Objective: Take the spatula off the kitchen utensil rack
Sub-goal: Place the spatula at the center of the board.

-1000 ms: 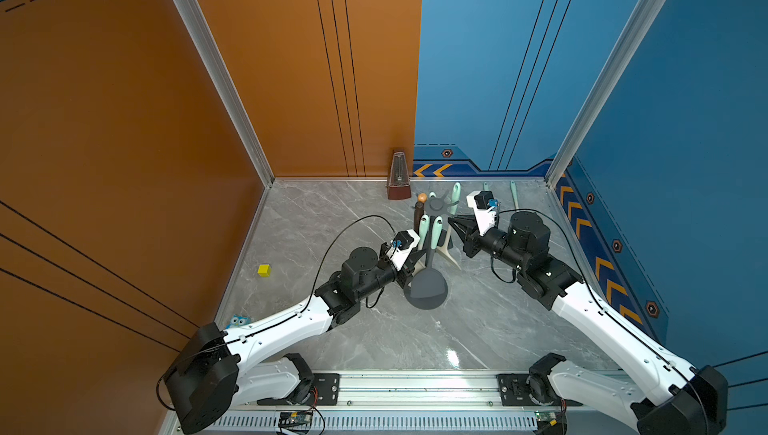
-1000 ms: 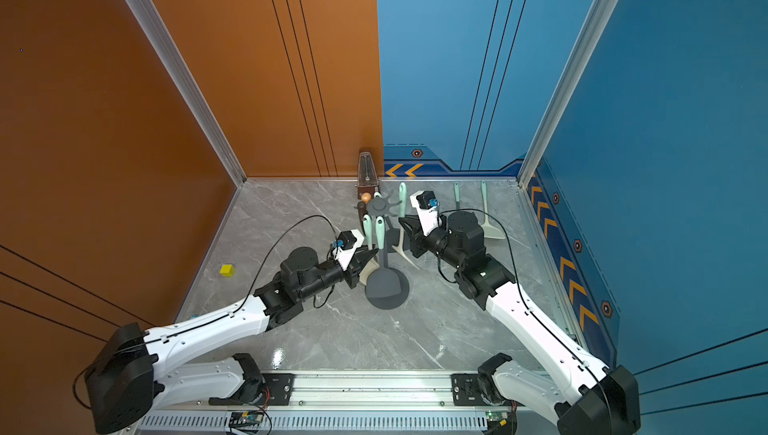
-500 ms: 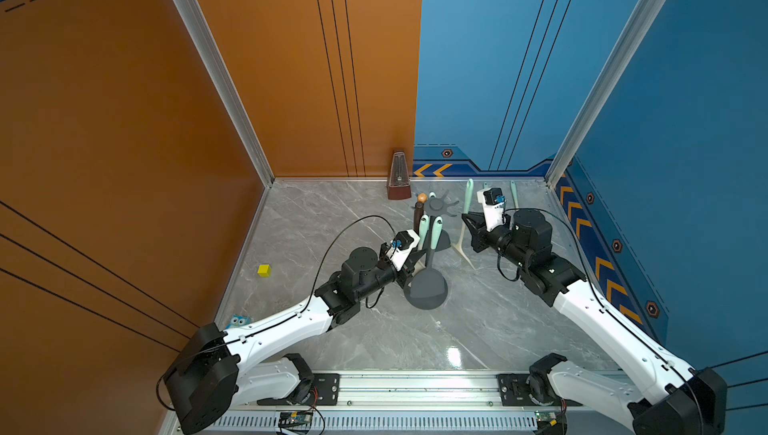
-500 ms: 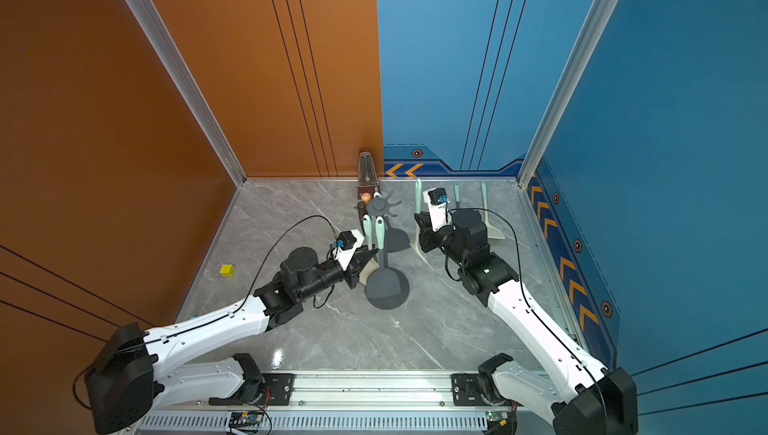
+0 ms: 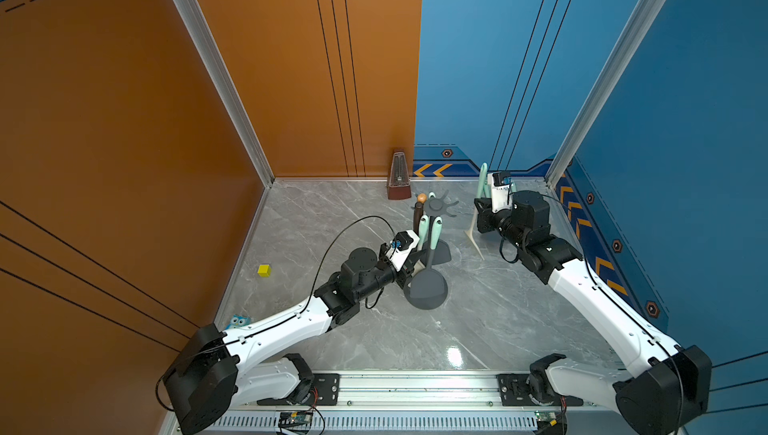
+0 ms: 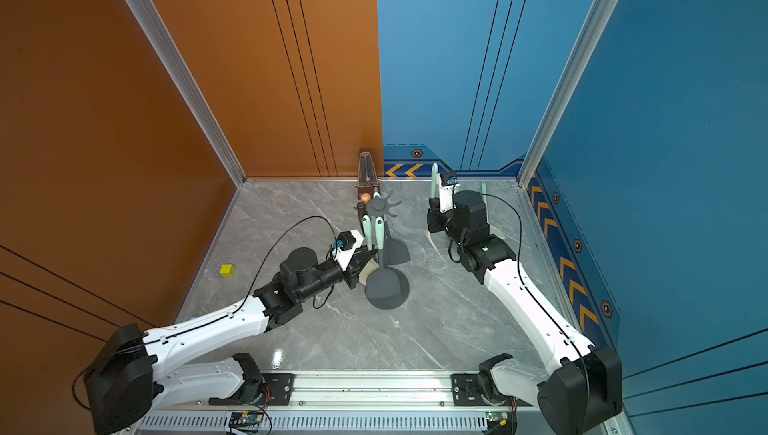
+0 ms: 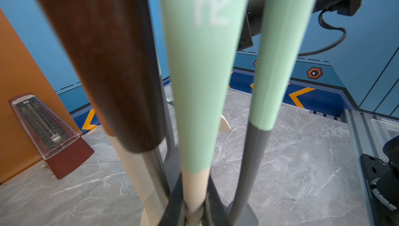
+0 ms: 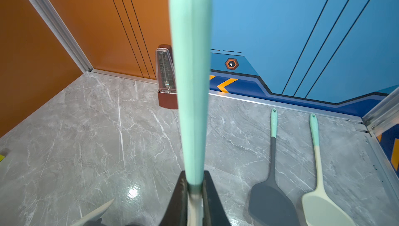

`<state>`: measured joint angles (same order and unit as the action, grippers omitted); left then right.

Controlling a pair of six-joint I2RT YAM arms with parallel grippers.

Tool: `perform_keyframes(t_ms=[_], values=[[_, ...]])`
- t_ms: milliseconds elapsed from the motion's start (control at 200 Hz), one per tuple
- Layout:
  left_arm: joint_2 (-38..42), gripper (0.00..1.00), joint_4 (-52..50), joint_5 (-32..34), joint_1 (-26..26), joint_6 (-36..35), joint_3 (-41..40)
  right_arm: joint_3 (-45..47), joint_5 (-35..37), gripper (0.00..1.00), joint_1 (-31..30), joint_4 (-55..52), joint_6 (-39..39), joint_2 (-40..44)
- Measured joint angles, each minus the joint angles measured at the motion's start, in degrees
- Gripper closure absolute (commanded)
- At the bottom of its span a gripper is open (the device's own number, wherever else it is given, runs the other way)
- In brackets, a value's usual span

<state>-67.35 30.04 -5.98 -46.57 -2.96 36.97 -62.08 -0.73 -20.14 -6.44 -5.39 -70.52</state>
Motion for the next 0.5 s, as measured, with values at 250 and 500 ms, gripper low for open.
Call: perform_keyframes(t_ms=[250,500], values=[[0.3,0.89,0.1,0.0,0.0,0.0,-0.3,-9.9,1.1,1.00,1.8,-4.8,-2.4,-7.1],[0.6,0.89,0.2,0.0,0.0,0.0,-0.6,-19.7,2.6,1.00,2.1,-9.0,-3.3,-13.7]])
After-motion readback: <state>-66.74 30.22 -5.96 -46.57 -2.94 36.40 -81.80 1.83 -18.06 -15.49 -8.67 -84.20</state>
